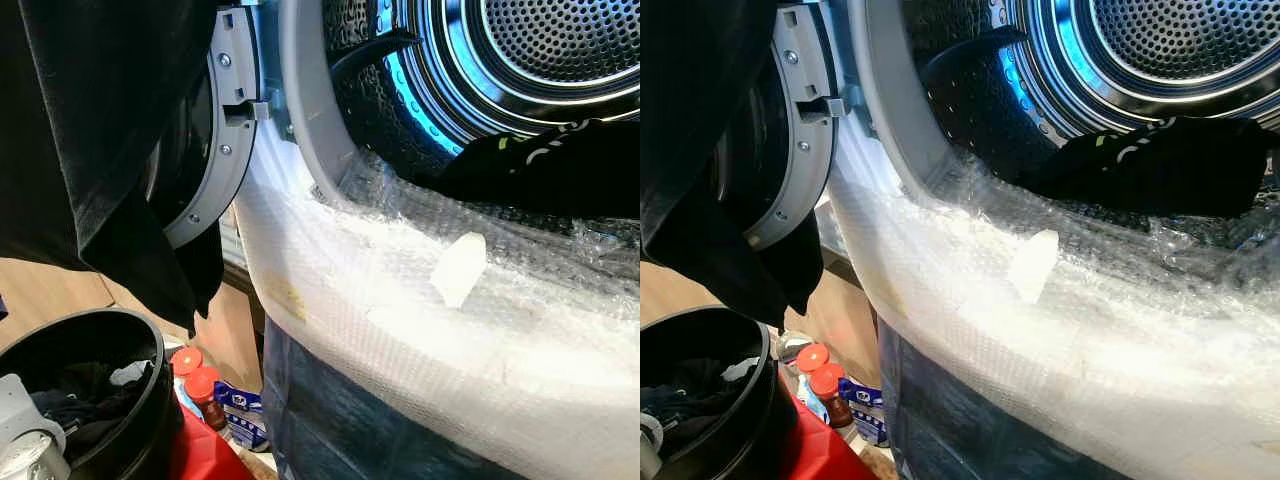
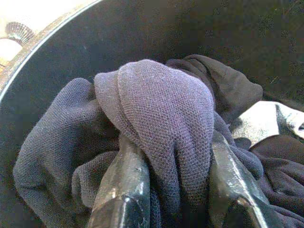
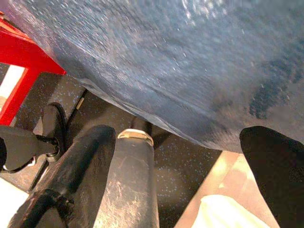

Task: Clothes washing

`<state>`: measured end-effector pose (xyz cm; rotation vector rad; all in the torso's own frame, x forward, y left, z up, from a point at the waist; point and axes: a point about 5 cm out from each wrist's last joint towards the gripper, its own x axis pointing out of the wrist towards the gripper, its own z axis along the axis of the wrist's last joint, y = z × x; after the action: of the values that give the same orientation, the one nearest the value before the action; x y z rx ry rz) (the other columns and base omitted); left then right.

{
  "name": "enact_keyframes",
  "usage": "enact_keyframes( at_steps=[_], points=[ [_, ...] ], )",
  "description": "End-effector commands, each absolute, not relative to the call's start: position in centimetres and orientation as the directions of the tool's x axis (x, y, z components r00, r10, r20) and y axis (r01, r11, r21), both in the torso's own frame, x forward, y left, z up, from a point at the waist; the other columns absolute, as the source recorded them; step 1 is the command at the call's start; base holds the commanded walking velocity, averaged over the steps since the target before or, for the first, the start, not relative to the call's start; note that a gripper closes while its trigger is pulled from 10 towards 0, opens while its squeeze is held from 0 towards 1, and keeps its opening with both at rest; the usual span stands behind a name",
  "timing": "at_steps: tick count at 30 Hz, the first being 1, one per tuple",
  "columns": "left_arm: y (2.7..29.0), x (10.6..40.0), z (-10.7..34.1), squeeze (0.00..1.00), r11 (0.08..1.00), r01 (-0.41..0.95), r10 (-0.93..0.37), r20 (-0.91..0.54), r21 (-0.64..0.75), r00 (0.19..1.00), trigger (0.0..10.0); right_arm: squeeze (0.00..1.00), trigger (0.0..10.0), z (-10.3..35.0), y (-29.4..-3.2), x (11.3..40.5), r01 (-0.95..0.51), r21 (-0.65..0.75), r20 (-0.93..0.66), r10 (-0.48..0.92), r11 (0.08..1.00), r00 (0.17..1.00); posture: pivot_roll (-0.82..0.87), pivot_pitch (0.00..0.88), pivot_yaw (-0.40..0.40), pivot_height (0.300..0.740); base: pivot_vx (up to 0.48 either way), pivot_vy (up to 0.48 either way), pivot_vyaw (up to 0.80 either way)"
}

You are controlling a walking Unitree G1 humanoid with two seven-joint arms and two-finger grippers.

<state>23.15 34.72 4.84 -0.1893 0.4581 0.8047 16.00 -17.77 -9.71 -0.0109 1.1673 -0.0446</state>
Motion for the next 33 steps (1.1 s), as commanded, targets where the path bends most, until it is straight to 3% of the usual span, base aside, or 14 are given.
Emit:
enact_keyframes(
  at_steps=[1,7,10,11,14,17,21,23,28,29,33],
  points=[
    [34.6,23.6,6.0,0.00,0.704,-0.710,0.655,-0.412,0.025,0.634,0.0,0.00,10.0,-9.6,-17.8,16.2,0.011,-0.053,-0.916,-0.053,0.999,0.397,0.04,0.000,0.019,0.740,0.000,0.000,0.00],
    [33.4,24.9,10.5,0.00,0.797,-0.598,0.595,-0.278,0.083,0.754,0.0,0.00,10.0,-9.5,-18.0,16.5,-0.019,-0.069,-0.910,-0.055,0.997,0.410,0.04,0.000,0.005,0.740,0.000,0.000,0.00],
    [30.1,26.8,14.6,0.00,0.943,-0.306,0.326,-0.166,0.134,0.931,0.0,0.00,10.0,-9.5,-18.0,16.4,-0.078,-0.088,-0.912,-0.049,0.993,0.407,0.06,0.000,-0.005,0.740,0.000,0.000,0.00],
    [28.1,27.2,15.8,0.00,0.981,-0.134,0.154,-0.145,0.138,0.977,0.0,0.00,10.0,-9.6,-17.9,16.3,-0.082,-0.089,-0.913,-0.048,0.993,0.405,0.07,0.000,-0.006,0.740,0.000,0.000,0.00],
    [24.8,27.3,17.3,0.00,0.977,0.143,-0.121,-0.139,0.156,0.983,0.0,0.00,10.0,-9.6,-17.8,16.3,-0.088,-0.091,-0.914,-0.049,0.992,0.403,0.07,0.000,-0.004,0.740,0.000,0.000,0.00],
    [20.1,26.1,18.5,0.00,0.835,0.499,-0.459,-0.209,0.230,0.864,0.0,0.00,10.0,-9.5,-17.5,16.7,-0.126,-0.110,-0.909,-0.048,0.986,0.414,0.07,0.000,0.005,0.740,0.000,0.000,0.00],
    [17.3,25.0,18.4,0.00,0.702,0.689,-0.645,-0.250,0.178,0.722,0.0,0.00,10.0,-9.3,-17.1,17.1,-0.128,-0.100,-0.904,-0.036,0.987,0.427,0.06,0.000,0.012,0.740,0.000,0.000,0.00],
    [16.1,24.7,17.2,0.00,0.625,0.765,-0.702,-0.315,0.158,0.639,0.0,0.00,10.0,-9.3,-16.8,17.3,-0.164,-0.105,-0.900,-0.023,0.981,0.435,0.05,0.000,0.017,0.740,0.000,0.000,0.00],
    [15.7,24.5,15.3,0.00,0.515,0.836,-0.700,-0.470,0.189,0.538,0.0,0.00,10.0,-9.2,-16.7,17.3,-0.141,-0.093,-0.896,-0.020,0.986,0.444,0.05,0.000,0.019,0.740,0.000,0.000,0.00],
    [15.4,24.2,14.6,0.00,0.458,0.873,-0.716,-0.512,0.167,0.474,0.0,0.00,10.0,-9.3,-16.6,17.3,-0.170,-0.096,-0.897,-0.011,0.981,0.442,0.05,0.000,0.020,0.740,0.000,0.000,0.00],
    [13.9,23.5,13.6,0.00,0.374,0.923,-0.769,-0.525,0.092,0.364,0.0,0.00,10.0,-9.4,-16.6,17.0,-0.191,-0.086,-0.898,0.007,0.978,0.440,0.03,0.000,0.021,0.740,0.000,0.000,0.00]
  ],
)
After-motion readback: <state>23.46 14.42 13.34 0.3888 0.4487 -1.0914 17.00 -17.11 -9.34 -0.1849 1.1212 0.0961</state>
